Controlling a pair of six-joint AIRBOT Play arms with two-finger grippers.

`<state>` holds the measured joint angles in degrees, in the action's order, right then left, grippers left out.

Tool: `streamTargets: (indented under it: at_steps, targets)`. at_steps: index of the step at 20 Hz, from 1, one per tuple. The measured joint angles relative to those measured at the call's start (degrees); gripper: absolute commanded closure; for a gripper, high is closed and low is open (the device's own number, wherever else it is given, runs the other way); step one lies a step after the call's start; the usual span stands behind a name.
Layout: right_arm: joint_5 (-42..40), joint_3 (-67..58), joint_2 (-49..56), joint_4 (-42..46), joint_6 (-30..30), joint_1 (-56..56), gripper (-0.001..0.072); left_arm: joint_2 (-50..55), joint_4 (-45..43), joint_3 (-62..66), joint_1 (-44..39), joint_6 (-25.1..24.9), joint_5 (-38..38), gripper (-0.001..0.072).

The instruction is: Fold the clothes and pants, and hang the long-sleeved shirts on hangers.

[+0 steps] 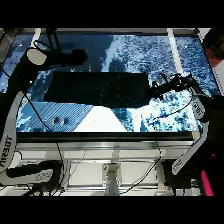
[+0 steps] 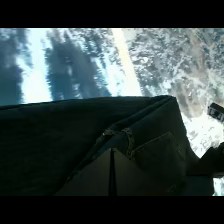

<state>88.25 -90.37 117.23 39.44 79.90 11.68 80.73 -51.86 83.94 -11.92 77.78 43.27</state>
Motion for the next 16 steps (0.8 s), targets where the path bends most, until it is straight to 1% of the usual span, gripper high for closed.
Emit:
streamTargets:
  at_steps: [3, 6, 11, 14, 16]
  targets:
    - [0.44, 0.02, -3.32, 0.28, 0.04, 0.52, 0.0679, 0.55, -1.42, 0.00, -1.46, 0.35, 2.32, 0.0700]
    - [1.29, 0.02, -8.90, 3.17, 0.50, 4.85, 0.0680, 2.32, -5.57, -0.02, -4.59, 3.50, 5.97, 0.0699]
    - [3.41, -0.79, -19.41, 4.52, 1.29, 15.50, 0.0680, 8.28, -10.47, -0.02, -14.19, 8.46, 9.25, 0.0699]
    - [4.11, -1.51, -24.50, 4.26, 1.36, 19.89, 0.0680, 12.79, -10.93, -0.02, -21.33, 10.73, 7.54, 0.0699]
    - [4.66, -1.77, -26.51, 3.65, 1.46, 20.63, 0.0680, 15.45, -9.86, -0.02, -25.53, 11.56, 4.13, 0.0699]
